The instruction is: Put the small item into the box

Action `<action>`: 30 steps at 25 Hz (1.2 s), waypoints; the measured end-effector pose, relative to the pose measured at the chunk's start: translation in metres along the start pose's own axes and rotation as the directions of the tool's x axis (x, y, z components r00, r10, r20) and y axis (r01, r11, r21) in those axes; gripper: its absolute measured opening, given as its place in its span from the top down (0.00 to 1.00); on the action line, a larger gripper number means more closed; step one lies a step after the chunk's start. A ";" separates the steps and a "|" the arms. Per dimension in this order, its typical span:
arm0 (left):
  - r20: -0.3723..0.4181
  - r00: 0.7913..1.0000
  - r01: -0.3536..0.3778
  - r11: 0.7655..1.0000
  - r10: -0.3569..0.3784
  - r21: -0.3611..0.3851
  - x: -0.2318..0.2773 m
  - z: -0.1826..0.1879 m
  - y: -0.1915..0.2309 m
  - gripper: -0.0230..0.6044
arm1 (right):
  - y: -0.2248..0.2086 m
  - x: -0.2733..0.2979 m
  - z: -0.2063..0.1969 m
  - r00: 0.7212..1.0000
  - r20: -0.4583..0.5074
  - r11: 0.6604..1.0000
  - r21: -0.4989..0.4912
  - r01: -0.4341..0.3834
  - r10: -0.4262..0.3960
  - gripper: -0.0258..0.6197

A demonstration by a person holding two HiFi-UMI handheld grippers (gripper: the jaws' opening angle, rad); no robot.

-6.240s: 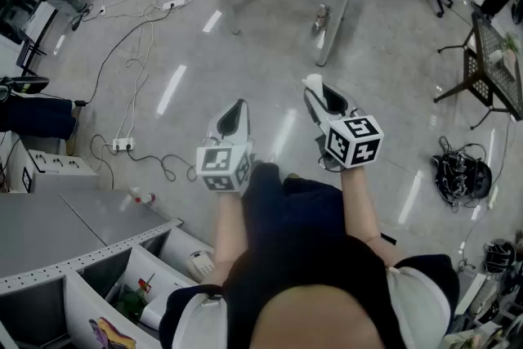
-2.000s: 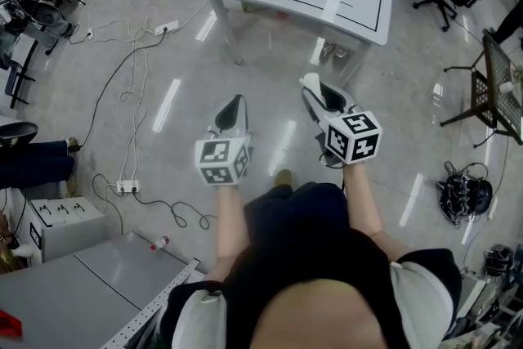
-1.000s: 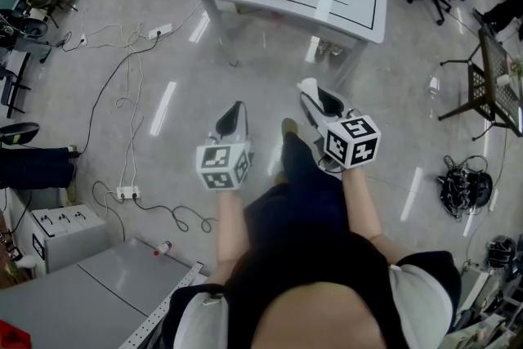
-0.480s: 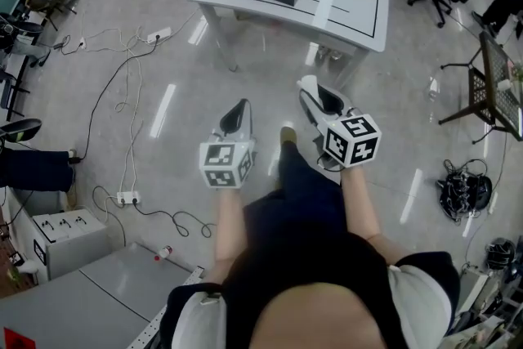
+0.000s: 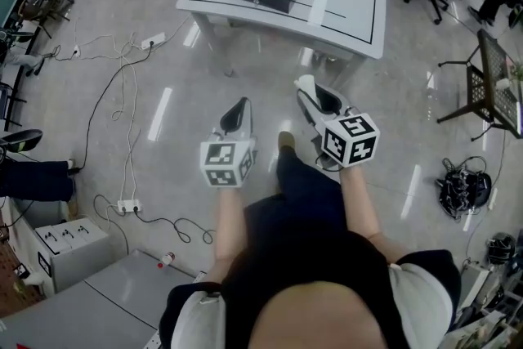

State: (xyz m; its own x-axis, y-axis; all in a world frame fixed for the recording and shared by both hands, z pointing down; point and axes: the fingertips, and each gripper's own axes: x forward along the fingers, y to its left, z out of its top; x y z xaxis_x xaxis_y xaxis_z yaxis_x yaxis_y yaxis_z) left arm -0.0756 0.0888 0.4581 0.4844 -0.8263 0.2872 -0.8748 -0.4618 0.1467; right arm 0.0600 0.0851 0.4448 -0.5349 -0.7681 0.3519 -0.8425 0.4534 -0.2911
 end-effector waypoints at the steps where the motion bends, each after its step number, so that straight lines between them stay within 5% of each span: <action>1: 0.001 1.000 -0.001 1.000 0.001 -0.002 0.004 0.001 0.001 0.95 | -0.003 0.002 0.002 1.000 -0.001 1.000 0.000 0.000 0.000 0.74; 30: -0.012 1.000 -0.014 1.000 0.013 -0.019 0.112 0.033 0.049 0.95 | -0.073 0.091 0.053 1.000 -0.014 1.000 0.015 -0.002 0.002 0.74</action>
State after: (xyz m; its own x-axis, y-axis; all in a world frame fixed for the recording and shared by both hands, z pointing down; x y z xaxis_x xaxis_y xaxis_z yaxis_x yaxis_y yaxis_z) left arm -0.0642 -0.0376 0.4660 0.4725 -0.8284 0.3007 -0.8813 -0.4443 0.1608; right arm 0.0763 -0.0418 0.4512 -0.5376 -0.7606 0.3640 -0.8403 0.4478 -0.3054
